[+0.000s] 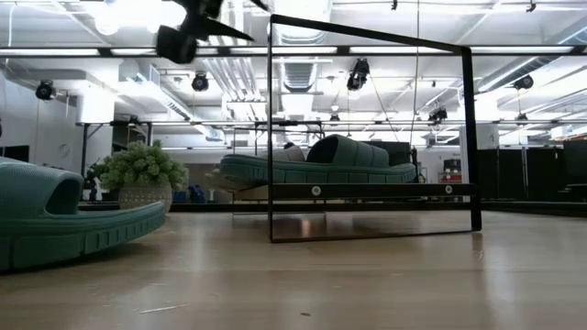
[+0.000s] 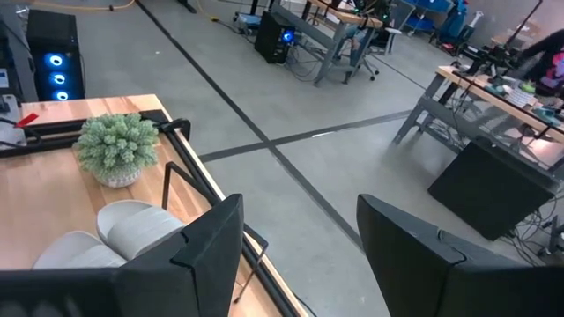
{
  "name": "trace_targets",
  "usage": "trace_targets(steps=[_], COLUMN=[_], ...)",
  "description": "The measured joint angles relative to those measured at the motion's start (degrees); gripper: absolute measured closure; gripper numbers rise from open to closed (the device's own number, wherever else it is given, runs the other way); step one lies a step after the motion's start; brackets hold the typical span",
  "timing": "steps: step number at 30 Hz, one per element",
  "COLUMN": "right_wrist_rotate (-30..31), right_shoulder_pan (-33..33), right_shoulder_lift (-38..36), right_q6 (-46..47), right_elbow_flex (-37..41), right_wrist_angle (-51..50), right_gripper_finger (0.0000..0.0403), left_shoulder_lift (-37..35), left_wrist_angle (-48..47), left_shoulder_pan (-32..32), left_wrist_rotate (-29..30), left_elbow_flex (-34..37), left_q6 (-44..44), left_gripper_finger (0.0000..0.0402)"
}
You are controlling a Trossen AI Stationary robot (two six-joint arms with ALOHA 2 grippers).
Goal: Pick and place slides into the shelf
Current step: Put the green slipper on the shelf
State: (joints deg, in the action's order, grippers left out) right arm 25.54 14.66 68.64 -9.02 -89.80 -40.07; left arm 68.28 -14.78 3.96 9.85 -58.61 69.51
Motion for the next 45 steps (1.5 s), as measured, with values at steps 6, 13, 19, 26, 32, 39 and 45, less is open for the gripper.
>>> trace_targets(steps=[6,13,19,26,32,39,45], right_wrist_rotate=[0.00,0.00,-0.68,-9.82,-12.03,-12.11,-12.44], right_shoulder_pan=[0.02,0.02,0.01,-0.02,0.00,0.00,-0.11], right_shoulder_lift=[0.00,0.00,0.00,0.00,0.00,0.15,0.15], right_q6=[0.02,1.99,7.35,16.06,23.55,29.01,32.51], right_elbow_flex=[0.00,0.00,0.00,0.00,0.00,0.00,0.00], right_wrist_angle=[0.00,0.02,0.00,0.02,0.09,0.09,0.06], right_gripper_finger=[0.0188,0.0188,0.0188,0.0188,0.0188,0.0188,0.0188], left_shoulder_lift=[-6.27,-10.35,-13.07,-16.84,-20.28,-20.98,-22.06], left_wrist_angle=[1.21,-1.05,-5.74,5.87,24.99,32.68,10.81], left_shoulder_pan=[4.16,10.39,12.64,13.80,13.76,13.79,15.39], left_wrist_rotate=[0.32,0.55,-6.06,-1.14,-0.94,-5.51,7.14], left_elbow_flex=[-0.06,-2.21,-1.92,-1.77,-1.77,-2.55,-5.78], left_q6=[-7.55,-14.42,-4.92,-23.11,-50.42,-84.10,-92.45], left_gripper_finger=[0.0228,0.0228,0.0228,0.0228,0.0228,0.0228,0.0228])
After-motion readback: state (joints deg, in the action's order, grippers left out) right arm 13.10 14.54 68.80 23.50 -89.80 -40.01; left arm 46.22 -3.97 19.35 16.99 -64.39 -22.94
